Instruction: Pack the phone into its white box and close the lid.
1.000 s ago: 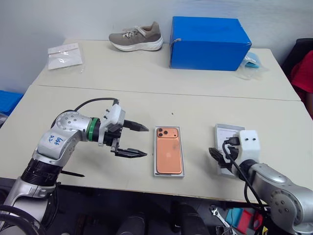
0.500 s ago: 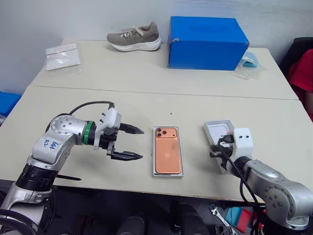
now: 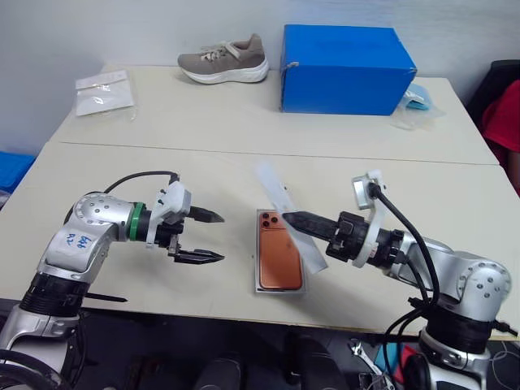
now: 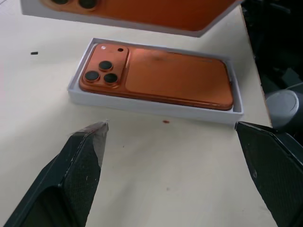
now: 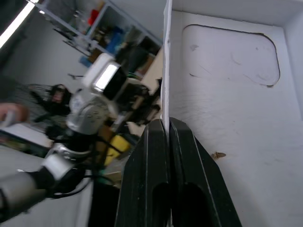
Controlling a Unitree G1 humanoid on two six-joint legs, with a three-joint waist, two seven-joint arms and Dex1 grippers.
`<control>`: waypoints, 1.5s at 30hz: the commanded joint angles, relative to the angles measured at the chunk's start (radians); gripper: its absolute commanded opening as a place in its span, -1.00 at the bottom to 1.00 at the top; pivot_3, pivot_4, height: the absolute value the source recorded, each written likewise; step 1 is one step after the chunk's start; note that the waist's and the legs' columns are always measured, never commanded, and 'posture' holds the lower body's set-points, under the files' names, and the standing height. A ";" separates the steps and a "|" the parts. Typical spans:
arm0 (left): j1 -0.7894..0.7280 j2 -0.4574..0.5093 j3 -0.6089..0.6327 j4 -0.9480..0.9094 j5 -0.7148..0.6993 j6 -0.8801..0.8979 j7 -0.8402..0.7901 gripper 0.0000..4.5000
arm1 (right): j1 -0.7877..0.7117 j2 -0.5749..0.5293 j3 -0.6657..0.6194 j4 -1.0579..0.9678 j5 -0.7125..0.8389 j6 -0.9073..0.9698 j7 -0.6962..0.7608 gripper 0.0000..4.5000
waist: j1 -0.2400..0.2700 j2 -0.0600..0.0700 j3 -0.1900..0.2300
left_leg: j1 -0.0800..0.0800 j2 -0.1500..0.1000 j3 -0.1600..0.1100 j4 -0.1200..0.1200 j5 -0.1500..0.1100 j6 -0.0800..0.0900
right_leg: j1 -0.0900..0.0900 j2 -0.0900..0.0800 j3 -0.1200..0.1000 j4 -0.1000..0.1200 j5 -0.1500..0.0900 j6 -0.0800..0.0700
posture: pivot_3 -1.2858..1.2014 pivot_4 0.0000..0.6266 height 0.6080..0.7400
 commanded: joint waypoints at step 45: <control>0.026 -0.116 -0.028 0.009 0.095 0.033 0.145 -0.97 | 0.115 0.206 0.229 0.206 -0.043 -0.241 -0.067 -1.00 | -0.006 0.001 0.000 | 0.000 -0.001 0.001 0.002 0.000 0.001 | 0.000 0.000 0.001 0.004 0.000 0.000 | 0.03 -0.52 1.00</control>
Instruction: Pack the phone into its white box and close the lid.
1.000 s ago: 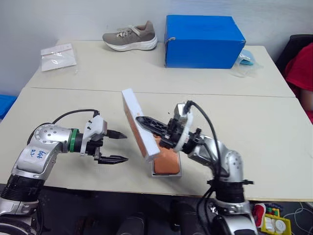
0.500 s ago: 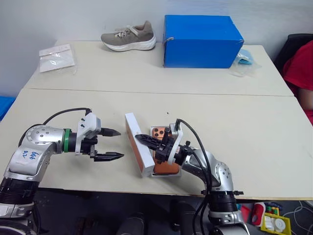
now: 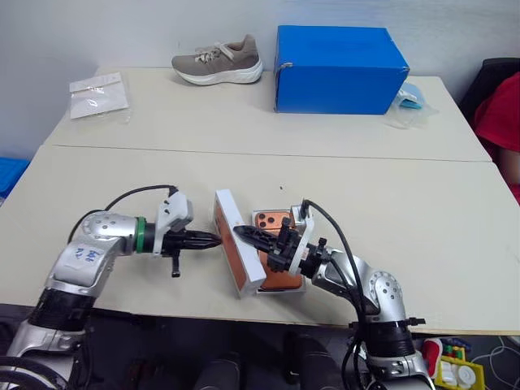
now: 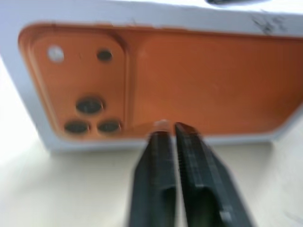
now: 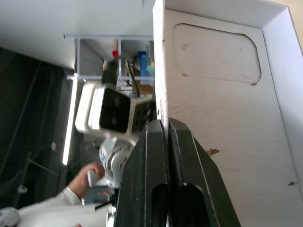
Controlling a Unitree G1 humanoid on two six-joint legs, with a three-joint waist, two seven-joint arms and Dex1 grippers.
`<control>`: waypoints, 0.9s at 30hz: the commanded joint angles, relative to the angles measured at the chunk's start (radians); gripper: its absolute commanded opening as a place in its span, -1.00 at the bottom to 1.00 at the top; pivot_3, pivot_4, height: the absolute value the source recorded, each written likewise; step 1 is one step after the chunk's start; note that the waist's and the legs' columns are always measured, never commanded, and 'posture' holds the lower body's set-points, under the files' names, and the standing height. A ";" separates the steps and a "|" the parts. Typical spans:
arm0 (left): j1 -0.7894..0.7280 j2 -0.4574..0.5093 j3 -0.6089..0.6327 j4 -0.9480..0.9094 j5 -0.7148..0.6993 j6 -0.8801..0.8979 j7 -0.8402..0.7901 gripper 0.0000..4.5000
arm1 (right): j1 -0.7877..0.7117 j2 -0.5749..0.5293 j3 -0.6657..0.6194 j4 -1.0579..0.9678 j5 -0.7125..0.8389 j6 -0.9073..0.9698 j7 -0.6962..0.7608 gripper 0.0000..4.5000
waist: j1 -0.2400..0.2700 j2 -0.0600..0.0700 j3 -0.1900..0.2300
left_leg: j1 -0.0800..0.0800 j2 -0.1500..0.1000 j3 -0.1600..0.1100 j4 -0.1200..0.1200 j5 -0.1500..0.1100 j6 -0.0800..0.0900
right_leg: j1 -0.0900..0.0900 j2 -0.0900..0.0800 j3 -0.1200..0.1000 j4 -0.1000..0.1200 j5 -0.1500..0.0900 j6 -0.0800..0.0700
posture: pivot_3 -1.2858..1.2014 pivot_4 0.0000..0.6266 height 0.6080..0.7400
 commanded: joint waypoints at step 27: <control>-0.097 -0.213 -0.106 0.054 0.067 -0.083 0.015 -1.00 | 0.115 -0.661 -0.213 -0.314 -0.017 0.118 0.388 0.98 | 0.035 -0.001 -0.001 | -0.003 -0.001 0.000 0.002 0.000 0.002 | 0.001 -0.001 -0.001 -0.006 0.002 0.004 | 0.03 -0.52 1.00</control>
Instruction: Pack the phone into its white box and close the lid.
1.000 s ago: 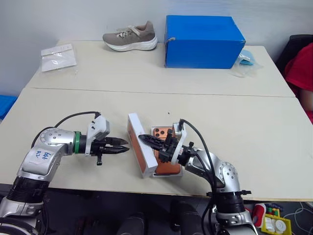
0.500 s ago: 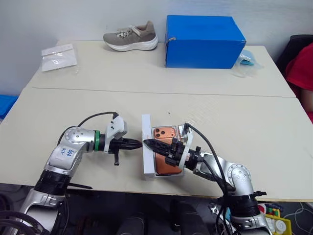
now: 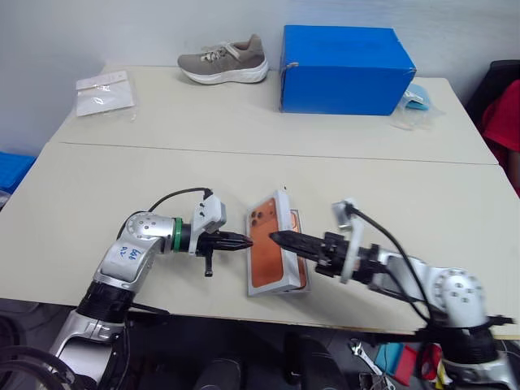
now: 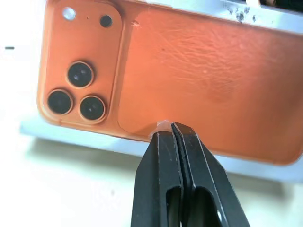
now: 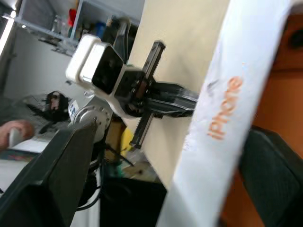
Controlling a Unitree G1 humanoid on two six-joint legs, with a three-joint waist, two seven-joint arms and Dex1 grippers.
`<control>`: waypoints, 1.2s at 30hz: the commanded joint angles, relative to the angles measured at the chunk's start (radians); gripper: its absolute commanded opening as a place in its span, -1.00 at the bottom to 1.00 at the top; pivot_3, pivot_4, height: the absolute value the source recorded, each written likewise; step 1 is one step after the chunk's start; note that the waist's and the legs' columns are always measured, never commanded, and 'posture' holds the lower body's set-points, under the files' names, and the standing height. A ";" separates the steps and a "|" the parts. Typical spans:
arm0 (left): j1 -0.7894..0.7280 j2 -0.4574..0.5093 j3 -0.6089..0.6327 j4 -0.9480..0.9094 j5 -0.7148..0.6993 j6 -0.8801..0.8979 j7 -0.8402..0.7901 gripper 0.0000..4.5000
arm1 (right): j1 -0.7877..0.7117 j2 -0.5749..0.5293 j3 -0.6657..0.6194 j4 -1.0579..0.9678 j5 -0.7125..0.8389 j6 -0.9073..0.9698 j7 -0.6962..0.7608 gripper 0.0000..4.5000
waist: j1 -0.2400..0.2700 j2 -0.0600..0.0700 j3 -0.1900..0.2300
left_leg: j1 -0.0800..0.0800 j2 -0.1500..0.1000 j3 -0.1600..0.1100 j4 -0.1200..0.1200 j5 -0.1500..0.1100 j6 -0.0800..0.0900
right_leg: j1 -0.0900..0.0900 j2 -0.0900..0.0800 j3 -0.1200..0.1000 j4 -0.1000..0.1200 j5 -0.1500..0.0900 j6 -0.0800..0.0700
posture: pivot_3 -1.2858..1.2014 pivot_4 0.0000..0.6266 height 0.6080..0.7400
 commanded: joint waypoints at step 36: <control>-0.215 -0.095 -0.089 0.309 0.158 -0.148 -0.096 -1.00 | 0.328 -0.179 0.267 -0.092 -1.503 -0.811 0.976 -0.98 | 0.015 -0.005 -0.001 | 0.003 -0.001 0.004 0.002 0.000 0.000 | 0.001 0.001 0.003 0.000 0.002 0.003 | 0.03 -0.52 1.00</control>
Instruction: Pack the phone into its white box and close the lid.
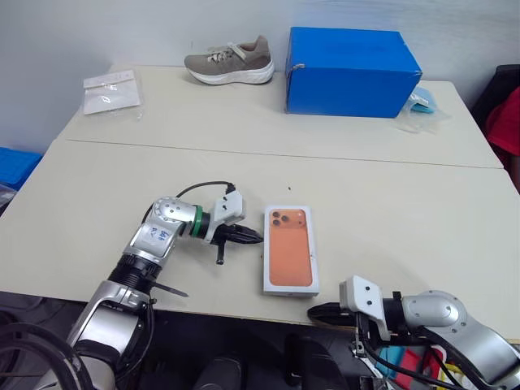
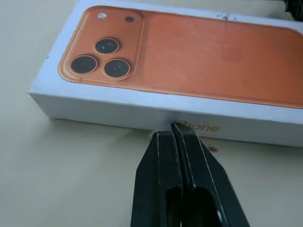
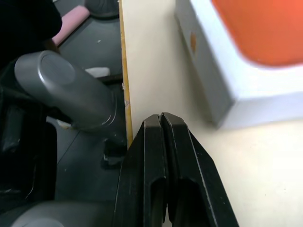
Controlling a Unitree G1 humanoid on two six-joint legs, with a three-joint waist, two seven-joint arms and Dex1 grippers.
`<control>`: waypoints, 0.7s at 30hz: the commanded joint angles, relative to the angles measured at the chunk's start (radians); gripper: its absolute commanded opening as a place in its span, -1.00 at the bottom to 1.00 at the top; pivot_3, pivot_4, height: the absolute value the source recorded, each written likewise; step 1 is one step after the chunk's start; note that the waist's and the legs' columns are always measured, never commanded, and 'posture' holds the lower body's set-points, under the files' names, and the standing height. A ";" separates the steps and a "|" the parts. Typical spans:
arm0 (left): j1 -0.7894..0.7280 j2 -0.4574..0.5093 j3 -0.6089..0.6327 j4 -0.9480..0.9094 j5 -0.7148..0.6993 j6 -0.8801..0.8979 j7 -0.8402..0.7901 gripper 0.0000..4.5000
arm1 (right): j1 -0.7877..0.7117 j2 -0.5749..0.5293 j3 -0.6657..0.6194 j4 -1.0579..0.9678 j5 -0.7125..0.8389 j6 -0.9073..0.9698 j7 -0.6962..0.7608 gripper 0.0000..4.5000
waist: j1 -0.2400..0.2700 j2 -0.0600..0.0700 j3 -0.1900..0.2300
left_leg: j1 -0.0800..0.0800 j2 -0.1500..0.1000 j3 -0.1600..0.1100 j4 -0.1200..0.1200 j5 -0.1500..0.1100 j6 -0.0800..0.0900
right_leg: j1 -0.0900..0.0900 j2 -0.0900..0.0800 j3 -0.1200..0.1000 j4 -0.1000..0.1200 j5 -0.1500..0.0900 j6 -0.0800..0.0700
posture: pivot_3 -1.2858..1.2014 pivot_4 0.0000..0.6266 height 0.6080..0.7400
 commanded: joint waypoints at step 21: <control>-0.127 -0.109 0.004 0.054 -0.037 0.128 0.016 -1.00 | -0.190 0.068 -0.166 -0.152 0.287 0.451 -0.212 -0.98 | 0.018 -0.001 -0.001 | -0.003 -0.001 -0.002 0.005 -0.001 0.001 | 0.001 -0.001 -0.002 0.000 0.001 0.000 | 0.03 -0.52 1.00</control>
